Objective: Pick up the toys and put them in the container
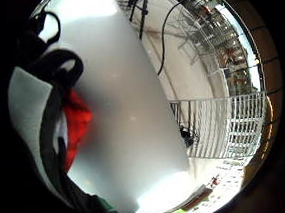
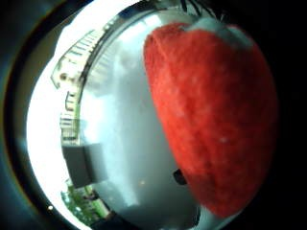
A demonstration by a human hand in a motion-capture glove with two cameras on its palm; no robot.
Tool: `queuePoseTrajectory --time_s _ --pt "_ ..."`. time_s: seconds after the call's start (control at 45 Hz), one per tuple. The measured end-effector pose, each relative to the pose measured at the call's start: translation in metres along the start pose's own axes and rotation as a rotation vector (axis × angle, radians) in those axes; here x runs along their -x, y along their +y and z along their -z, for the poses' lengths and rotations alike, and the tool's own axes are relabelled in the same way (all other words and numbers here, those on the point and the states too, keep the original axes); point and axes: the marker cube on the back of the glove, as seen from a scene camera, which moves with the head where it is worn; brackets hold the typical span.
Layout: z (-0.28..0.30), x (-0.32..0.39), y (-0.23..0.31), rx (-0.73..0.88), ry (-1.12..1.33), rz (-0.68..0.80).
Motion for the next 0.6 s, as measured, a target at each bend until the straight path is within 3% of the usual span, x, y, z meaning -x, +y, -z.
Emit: queuePoseTrajectory --time_s 0.156,0.467,0.6 --pt "0.002 0.013 -0.001 -0.153 0.105 -0.15" --pt "0.08 0.075 0.022 0.134 0.014 -0.216" --pt "0.13 0.11 0.027 0.082 0.011 -0.182"
